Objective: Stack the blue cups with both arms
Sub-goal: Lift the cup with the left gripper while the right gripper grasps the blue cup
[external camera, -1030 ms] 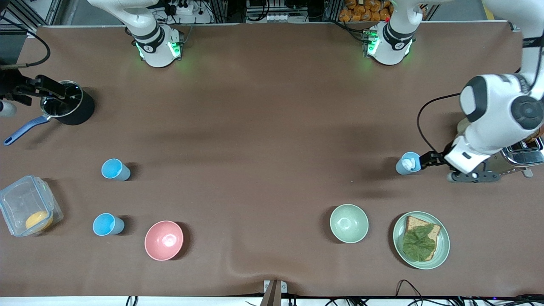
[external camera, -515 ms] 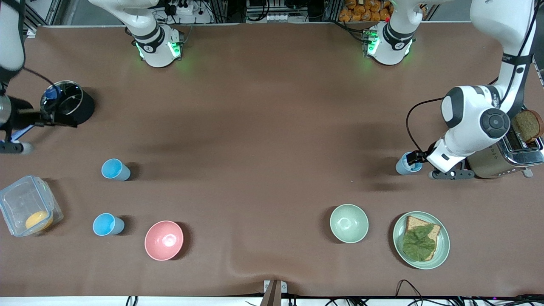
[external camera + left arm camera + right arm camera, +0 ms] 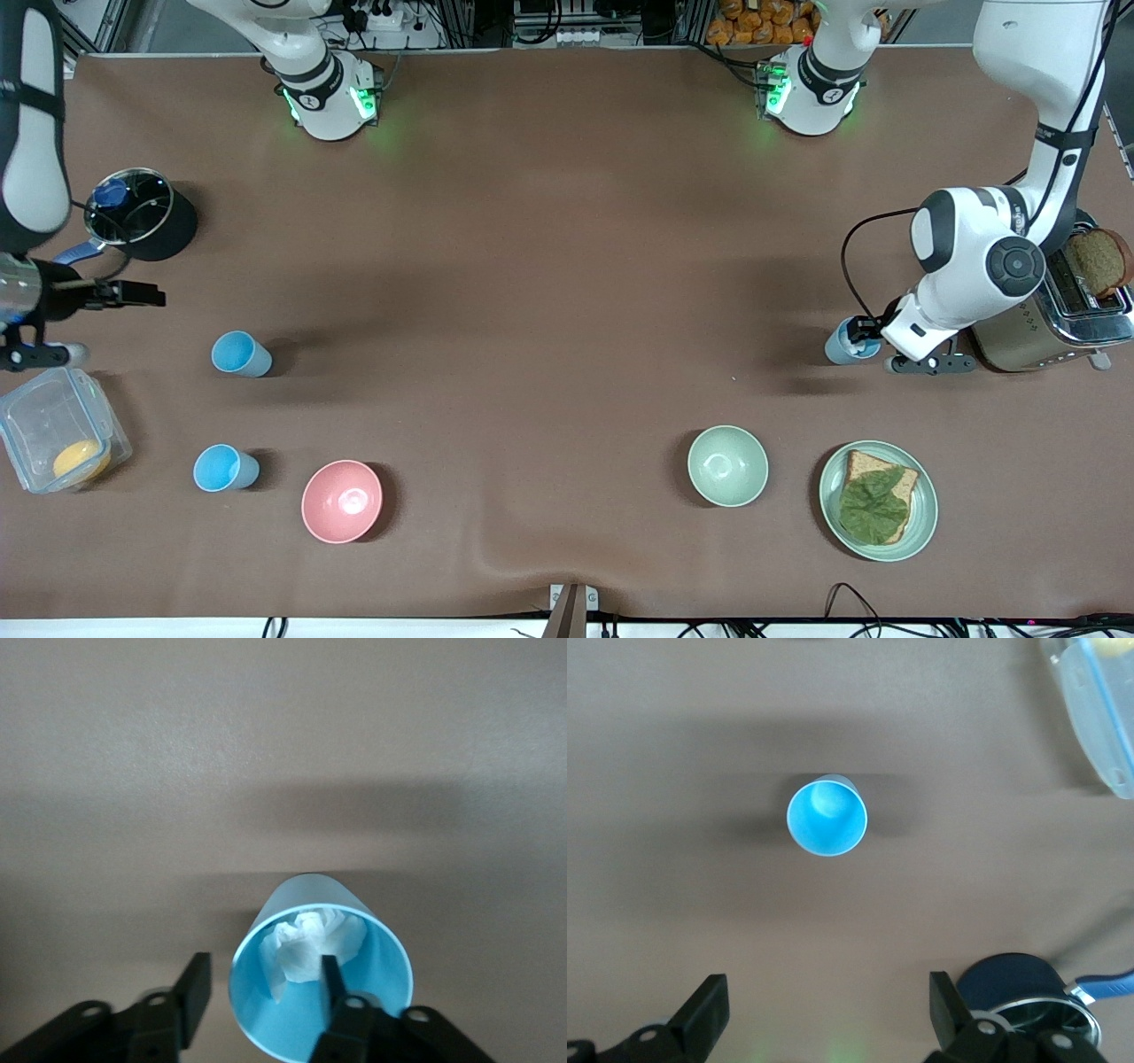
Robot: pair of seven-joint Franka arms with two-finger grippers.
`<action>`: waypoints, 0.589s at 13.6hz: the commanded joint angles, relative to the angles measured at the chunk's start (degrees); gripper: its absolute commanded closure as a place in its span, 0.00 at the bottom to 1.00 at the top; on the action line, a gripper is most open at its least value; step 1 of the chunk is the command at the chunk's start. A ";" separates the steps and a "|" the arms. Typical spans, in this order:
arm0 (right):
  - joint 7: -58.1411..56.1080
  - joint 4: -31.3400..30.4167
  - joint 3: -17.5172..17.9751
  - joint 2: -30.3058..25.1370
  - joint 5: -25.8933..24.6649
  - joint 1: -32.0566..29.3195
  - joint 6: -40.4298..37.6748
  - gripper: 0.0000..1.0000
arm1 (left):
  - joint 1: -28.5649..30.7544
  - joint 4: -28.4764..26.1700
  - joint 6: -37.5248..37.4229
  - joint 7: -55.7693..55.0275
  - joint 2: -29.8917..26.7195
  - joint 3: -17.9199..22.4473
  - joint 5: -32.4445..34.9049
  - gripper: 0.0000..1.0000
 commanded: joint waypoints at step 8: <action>-0.87 -1.92 0.65 13.67 3.49 -5.57 14.68 0.00 | -0.16 0.98 0.16 -5.15 -2.90 -9.80 -4.71 1.00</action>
